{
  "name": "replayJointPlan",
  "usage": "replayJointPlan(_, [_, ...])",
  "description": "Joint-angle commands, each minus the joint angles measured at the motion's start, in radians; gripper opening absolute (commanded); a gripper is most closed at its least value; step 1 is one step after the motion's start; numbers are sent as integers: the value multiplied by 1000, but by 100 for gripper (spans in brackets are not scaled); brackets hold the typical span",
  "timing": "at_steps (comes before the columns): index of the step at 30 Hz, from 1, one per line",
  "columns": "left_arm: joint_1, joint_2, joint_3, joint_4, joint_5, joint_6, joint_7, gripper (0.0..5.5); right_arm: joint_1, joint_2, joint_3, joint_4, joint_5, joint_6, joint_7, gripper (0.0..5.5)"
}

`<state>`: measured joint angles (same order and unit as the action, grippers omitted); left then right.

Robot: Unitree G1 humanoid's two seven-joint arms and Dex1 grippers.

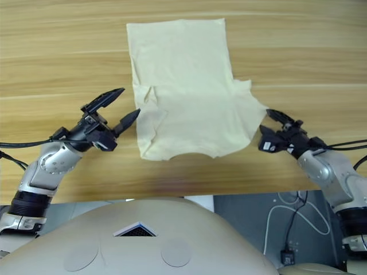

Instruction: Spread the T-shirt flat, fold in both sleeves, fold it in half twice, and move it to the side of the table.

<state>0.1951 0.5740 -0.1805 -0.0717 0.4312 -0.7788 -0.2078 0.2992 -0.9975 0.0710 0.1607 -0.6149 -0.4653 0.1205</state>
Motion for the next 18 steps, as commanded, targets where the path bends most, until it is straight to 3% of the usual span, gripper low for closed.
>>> replayJointPlan(1, [3,-3,-4,-4,11,4,-5,316,-53,26,13,80,-23,-7,-36,293])
replayJointPlan(18, [6,-11,-14,0,15,1,-8,316,-196,77,136,227,-78,-53,-94,293])
